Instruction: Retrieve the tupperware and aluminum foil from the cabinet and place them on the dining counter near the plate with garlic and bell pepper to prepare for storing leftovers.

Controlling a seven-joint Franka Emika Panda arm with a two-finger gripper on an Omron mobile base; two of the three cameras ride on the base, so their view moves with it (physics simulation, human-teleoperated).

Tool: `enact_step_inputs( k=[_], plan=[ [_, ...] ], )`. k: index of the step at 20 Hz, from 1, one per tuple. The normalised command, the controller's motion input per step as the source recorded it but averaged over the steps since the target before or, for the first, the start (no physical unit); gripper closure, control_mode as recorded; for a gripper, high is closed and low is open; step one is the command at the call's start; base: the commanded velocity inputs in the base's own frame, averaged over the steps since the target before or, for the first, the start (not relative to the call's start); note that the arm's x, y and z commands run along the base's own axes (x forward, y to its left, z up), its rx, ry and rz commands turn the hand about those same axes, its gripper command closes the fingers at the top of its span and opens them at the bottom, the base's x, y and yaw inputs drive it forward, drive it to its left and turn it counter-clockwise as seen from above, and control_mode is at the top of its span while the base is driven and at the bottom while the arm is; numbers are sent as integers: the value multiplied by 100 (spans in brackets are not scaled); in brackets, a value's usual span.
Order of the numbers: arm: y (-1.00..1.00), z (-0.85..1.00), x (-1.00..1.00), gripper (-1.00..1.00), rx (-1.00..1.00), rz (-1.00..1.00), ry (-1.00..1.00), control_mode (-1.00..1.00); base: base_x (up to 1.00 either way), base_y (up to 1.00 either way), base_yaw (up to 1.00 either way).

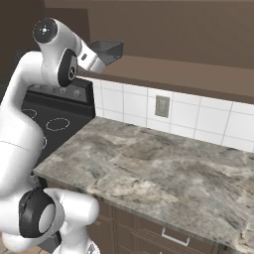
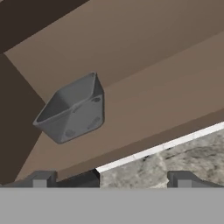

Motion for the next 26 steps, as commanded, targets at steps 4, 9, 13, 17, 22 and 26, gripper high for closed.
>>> enact_step_inputs(
  k=[4,9,13,17,22,26],
  plan=[
    [4,-2,62,-100,0,0,0,-100,0,0,0],
    [6,0,59,-100,0,0,0,-100,0,0,0],
    [9,0,54,-100,0,-1,0,-100,0,0,0],
    [10,0,52,-100,0,-3,0,-100,0,0,0],
    [3,0,57,-100,0,-5,2,-100,0,0,0],
    [0,0,55,-100,0,-6,2,-100,0,0,0]
  ],
)
